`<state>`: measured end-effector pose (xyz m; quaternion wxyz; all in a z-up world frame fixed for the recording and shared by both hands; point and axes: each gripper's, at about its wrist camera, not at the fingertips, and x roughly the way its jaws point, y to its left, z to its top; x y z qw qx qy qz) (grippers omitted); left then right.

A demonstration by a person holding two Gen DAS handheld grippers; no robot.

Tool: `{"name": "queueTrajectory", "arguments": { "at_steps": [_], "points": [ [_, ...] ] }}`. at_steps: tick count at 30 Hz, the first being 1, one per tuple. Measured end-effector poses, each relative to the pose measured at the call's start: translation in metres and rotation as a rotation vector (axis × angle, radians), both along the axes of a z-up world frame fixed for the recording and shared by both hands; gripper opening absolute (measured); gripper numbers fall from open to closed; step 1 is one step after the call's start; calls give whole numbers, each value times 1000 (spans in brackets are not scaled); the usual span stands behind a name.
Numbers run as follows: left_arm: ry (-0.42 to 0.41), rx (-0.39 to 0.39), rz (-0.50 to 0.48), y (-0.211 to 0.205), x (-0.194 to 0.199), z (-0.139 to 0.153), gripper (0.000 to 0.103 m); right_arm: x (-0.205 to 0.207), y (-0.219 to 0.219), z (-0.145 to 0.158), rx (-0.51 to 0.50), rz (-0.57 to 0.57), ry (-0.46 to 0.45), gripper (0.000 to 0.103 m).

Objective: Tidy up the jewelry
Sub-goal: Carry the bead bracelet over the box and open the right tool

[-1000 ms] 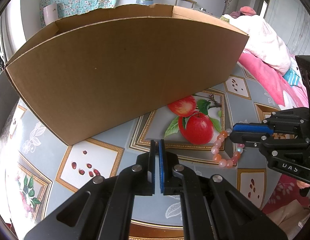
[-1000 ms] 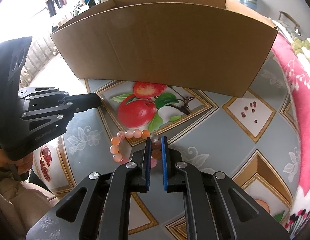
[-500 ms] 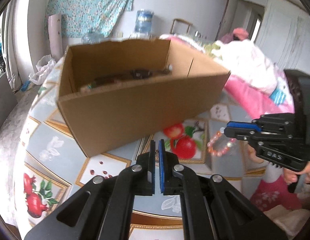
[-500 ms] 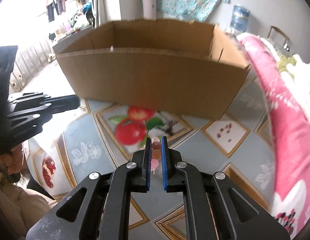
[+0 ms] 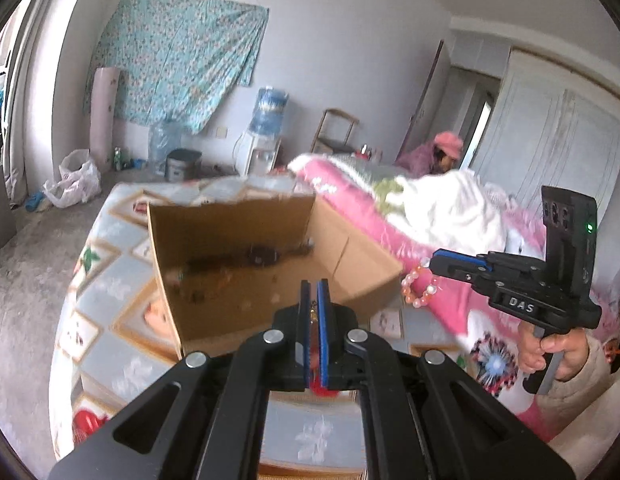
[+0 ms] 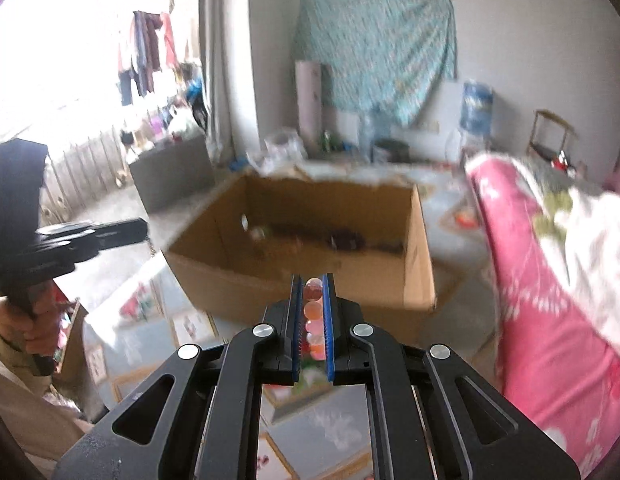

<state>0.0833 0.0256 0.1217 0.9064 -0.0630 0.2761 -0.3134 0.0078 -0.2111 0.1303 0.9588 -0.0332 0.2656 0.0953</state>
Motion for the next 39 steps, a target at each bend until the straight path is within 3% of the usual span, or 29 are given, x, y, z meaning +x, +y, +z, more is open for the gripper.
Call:
{"name": "queueTrajectory", "arguments": {
  "at_steps": [3, 7, 14, 19, 31, 39],
  "points": [
    [16, 2, 8, -2, 23, 6, 2, 17, -2, 12, -2, 26, -43, 7],
    [132, 36, 15, -8, 67, -10, 2, 47, -9, 11, 12, 44, -41, 7],
    [284, 251, 17, -32, 126, -59, 3, 105, -17, -16, 8, 50, 58, 7],
    [323, 338, 38, -38, 140, -73, 3, 130, -27, -31, 59, 55, 144, 7],
    [345, 344, 30, -44, 146, -74, 9, 149, -39, -38, 109, 54, 205, 7],
    [254, 276, 83, -33, 129, -51, 32, 165, -37, -50, 108, 78, 288, 7]
  ]
}}
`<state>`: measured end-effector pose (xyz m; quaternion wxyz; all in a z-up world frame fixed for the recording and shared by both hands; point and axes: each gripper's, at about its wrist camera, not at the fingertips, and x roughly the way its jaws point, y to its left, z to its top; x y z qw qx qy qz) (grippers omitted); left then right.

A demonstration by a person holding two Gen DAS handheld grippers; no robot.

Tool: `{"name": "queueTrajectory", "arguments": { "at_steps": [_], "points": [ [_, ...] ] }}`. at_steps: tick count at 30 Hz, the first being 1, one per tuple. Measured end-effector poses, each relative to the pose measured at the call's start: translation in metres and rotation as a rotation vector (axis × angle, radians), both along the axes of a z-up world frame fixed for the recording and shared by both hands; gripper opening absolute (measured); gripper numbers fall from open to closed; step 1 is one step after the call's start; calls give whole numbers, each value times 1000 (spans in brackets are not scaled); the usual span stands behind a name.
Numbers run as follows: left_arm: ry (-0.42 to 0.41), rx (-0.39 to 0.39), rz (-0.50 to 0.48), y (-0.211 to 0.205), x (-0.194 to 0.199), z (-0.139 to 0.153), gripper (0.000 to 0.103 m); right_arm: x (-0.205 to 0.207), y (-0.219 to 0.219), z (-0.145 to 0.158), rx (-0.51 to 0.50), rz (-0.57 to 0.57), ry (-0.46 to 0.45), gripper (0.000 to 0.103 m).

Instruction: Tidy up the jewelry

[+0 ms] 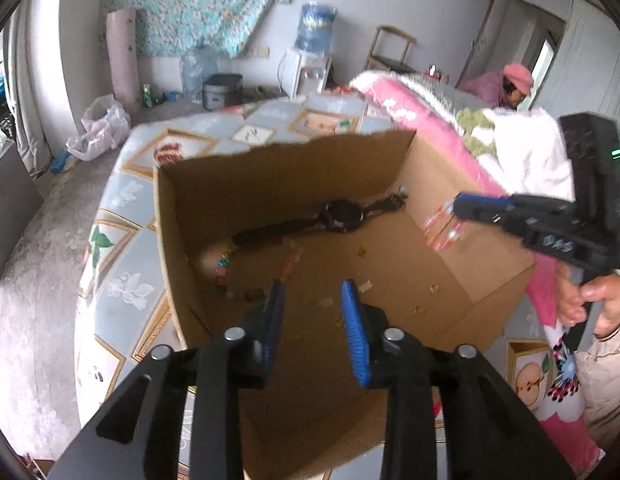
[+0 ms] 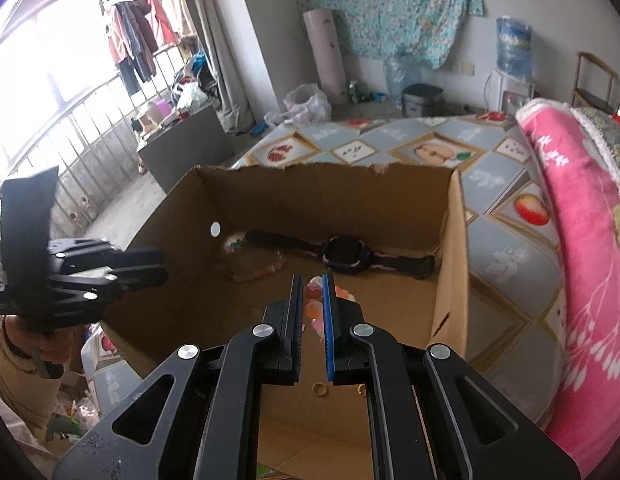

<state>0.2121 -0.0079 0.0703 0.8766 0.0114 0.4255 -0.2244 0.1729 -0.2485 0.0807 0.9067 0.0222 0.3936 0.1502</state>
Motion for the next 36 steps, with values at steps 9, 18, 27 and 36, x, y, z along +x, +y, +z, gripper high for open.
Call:
{"name": "queueTrajectory", "arguments": {
  "at_steps": [9, 18, 27, 36],
  "points": [
    [-71, -55, 98, 30, -23, 14, 44, -7, -11, 3, -99, -106, -18, 12],
    [-45, -157, 205, 69, -46, 3, 61, -46, -63, 11, 16, -321, -74, 43],
    [220, -464, 187, 81, -37, -44, 71, -51, -79, -37, 269, -274, 153, 48],
    [177, -400, 223, 68, -56, -33, 71, -61, -68, -31, 212, -292, 155, 47]
  ]
}}
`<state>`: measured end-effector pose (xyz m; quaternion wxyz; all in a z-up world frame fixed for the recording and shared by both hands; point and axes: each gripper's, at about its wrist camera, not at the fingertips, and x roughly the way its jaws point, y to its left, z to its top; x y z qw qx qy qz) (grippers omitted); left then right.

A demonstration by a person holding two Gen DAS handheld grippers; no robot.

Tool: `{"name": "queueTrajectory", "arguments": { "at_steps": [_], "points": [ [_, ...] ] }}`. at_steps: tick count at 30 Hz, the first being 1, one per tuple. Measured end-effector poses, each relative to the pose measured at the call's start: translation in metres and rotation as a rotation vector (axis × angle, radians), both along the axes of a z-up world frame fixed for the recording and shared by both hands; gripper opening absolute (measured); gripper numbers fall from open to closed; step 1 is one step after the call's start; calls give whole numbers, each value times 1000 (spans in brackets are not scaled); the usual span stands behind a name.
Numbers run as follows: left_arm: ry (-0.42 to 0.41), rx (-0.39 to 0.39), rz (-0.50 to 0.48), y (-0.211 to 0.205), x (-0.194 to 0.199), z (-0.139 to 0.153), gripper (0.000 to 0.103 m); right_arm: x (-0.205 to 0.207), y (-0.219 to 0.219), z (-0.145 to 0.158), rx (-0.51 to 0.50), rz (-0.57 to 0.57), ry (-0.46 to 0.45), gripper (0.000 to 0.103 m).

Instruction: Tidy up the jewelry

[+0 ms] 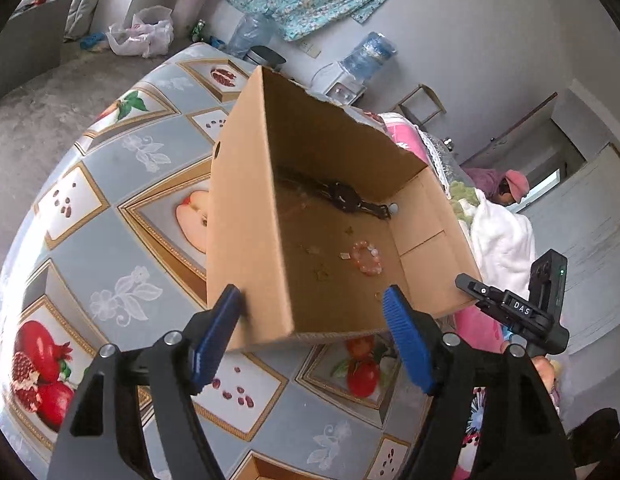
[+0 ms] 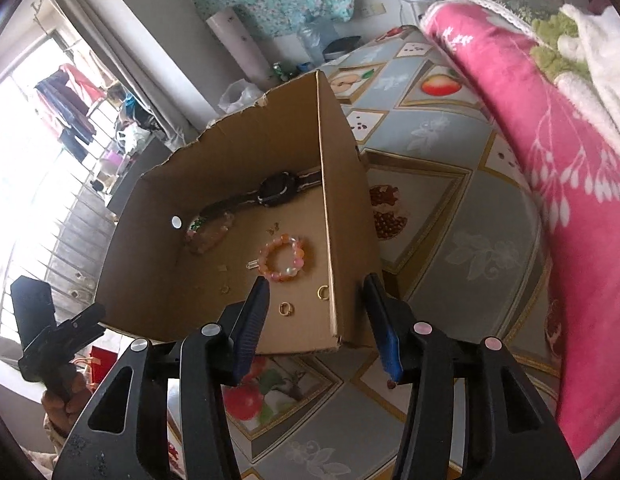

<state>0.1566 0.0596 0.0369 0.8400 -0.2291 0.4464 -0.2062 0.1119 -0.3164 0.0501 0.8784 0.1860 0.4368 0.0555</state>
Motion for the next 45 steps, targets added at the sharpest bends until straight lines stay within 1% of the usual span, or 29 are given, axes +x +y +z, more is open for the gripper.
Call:
{"name": "queueTrajectory", "arguments": {
  "at_steps": [2, 6, 15, 18, 21, 23, 26, 28, 29, 31, 33, 35, 36, 38, 39, 41, 43, 45],
  "points": [
    [-9, 14, 7, 2, -6, 3, 71, -11, 3, 1, 1, 8, -3, 47],
    [-3, 2, 9, 11, -21, 3, 71, -32, 8, -3, 15, 4, -1, 47],
    [-29, 5, 7, 21, -78, 8, 71, -84, 21, 1, 29, -31, -20, 47],
    [-43, 14, 10, 23, -90, 8, 71, -97, 27, 1, 24, -39, -38, 48],
    [-38, 20, 6, 23, -99, 2, 71, -101, 28, -7, 28, -52, -47, 49],
    [-49, 26, 20, 23, -107, 1, 71, -111, 27, -9, 44, -71, -79, 49],
    [-130, 117, 82, 22, -130, 11, 73, -132, 32, -1, 4, -102, -142, 51],
    [-179, 183, 121, 20, -149, 18, 77, -150, 40, 6, -61, -135, -186, 59],
    [-203, 217, 145, 18, -159, 22, 82, -158, 44, 8, -93, -147, -203, 60],
    [-229, 247, 169, 17, -171, 27, 88, -171, 55, 10, -151, -168, -227, 67],
    [-246, 271, 183, 14, -181, 33, 95, -181, 70, 10, -221, -170, -250, 70],
    [-267, 290, 187, 10, -189, 38, 96, -187, 88, 10, -277, -149, -261, 75],
    [-285, 309, 196, 8, -193, 43, 97, -189, 93, 10, -289, -136, -268, 78],
    [-307, 358, 230, 3, -198, 49, 98, -190, 105, 11, -302, -113, -281, 83],
    [-331, 390, 255, 0, -202, 52, 97, -190, 112, 13, -310, -110, -294, 86],
    [-377, 446, 291, -5, -208, 59, 98, -192, 121, 16, -329, -112, -313, 89],
    [-398, 486, 320, -10, -211, 67, 97, -195, 129, 19, -352, -121, -324, 93],
    [-421, 497, 321, -13, -214, 76, 98, -200, 135, 23, -391, -145, -350, 95]
  ]
}}
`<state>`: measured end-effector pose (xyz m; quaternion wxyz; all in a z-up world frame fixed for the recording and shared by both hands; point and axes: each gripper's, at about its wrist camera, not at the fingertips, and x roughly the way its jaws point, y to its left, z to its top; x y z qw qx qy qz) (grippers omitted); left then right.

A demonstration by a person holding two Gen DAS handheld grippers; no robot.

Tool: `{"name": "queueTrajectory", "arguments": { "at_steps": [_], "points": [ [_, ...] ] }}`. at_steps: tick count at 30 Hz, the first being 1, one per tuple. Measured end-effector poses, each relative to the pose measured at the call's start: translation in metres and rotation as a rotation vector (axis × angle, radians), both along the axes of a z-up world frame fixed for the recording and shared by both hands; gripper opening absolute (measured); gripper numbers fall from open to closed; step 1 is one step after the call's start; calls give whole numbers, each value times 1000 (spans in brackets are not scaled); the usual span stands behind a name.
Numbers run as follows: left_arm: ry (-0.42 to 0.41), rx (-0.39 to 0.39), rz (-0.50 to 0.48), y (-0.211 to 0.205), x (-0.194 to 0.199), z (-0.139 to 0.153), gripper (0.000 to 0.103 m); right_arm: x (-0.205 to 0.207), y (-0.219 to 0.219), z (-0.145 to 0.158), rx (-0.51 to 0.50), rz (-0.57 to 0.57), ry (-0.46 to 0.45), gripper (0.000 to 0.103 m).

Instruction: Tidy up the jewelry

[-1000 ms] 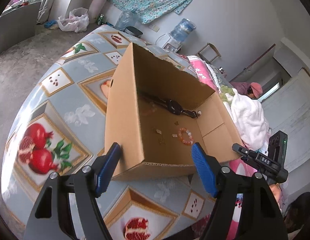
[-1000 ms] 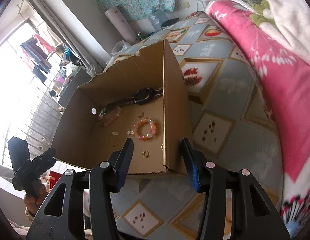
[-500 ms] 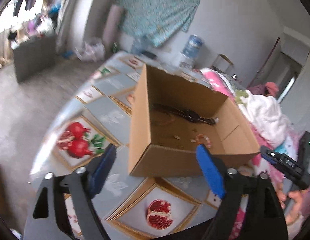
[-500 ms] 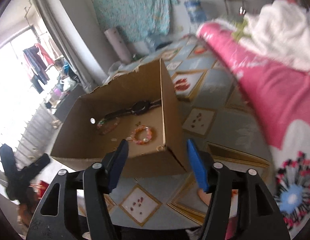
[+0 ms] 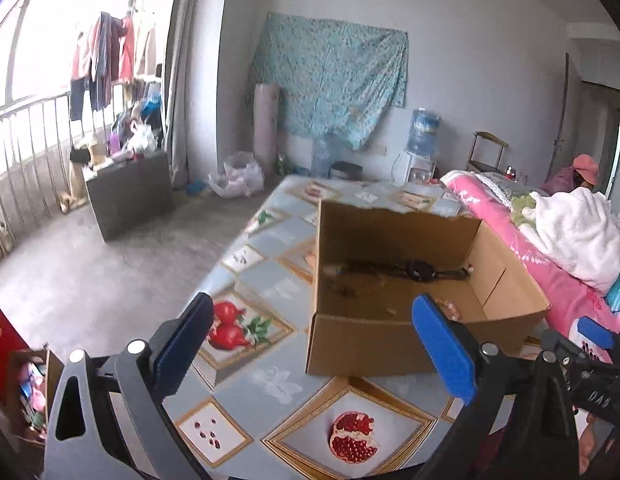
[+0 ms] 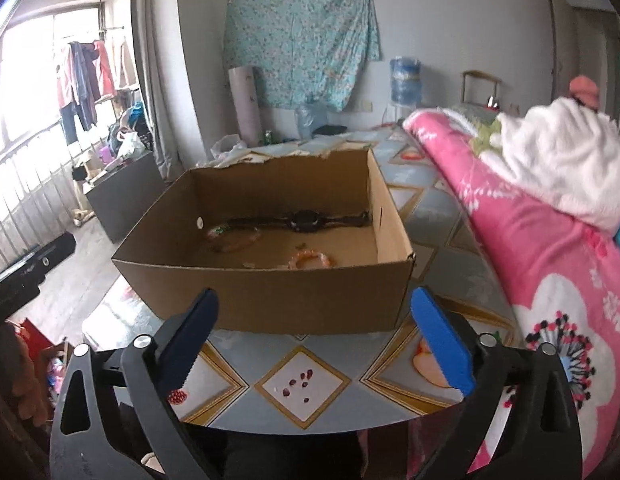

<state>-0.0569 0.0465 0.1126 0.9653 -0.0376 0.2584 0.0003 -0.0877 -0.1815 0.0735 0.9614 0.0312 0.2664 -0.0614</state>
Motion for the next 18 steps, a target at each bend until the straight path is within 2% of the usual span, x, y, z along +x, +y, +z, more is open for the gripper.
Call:
{"name": "queueTrajectory", "arguments": {
  "at_steps": [3, 5, 9, 13, 18],
  "points": [
    [-14, 9, 23, -2, -2, 9, 97, -3, 5, 6, -47, -26, -29, 95],
    [-5, 15, 56, -3, 0, 6, 98, -4, 6, 7, -33, -26, -32, 95],
    [107, -15, 65, -10, 7, -15, 98, 3, 8, -2, -6, -25, 14, 95],
    [242, -7, 48, -18, 19, -43, 97, 11, 13, -16, -18, -6, 80, 95],
    [307, 25, 28, -31, 26, -59, 97, 18, 6, -30, 4, -20, 149, 95]
  ]
}}
